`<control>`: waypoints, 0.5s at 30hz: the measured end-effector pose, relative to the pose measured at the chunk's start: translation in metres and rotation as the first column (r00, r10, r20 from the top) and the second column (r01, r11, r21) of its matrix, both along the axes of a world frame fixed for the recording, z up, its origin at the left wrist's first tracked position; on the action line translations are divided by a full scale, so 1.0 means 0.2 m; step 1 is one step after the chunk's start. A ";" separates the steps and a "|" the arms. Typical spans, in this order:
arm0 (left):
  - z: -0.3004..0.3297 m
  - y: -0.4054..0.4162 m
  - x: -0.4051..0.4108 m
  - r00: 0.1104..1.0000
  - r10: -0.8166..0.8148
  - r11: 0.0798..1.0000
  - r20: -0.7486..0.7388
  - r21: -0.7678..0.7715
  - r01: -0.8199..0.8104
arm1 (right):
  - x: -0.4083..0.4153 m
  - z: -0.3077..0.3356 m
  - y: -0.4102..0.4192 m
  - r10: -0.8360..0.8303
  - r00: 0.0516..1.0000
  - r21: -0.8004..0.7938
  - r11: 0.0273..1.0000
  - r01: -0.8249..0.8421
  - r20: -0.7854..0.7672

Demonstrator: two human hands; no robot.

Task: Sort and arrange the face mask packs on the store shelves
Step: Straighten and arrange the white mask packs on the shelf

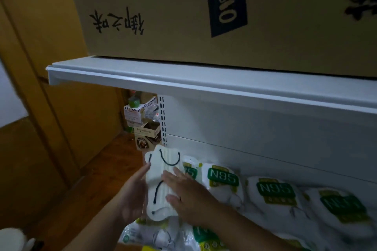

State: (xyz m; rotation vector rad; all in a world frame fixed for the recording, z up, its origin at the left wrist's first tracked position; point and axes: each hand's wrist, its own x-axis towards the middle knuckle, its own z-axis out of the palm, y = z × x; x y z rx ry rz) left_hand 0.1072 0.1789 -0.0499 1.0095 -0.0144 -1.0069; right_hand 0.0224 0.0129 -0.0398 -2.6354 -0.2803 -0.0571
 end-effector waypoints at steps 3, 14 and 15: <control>0.00 -0.04 -0.03 0.998 -0.028 0.996 0.053 0.083 0.024 | -0.05 -0.03 0.02 -0.003 1.000 -0.059 0.998 0.002 -0.010; 0.00 -0.35 -0.16 0.982 -0.183 0.978 0.034 0.112 0.179 | -0.43 0.00 -0.06 -0.581 0.731 0.607 0.450 0.655 -0.358; 0.00 -0.41 -0.19 0.979 -0.199 0.976 0.045 0.095 0.194 | -0.50 -0.01 -0.08 -0.599 0.708 0.609 0.416 0.675 -0.375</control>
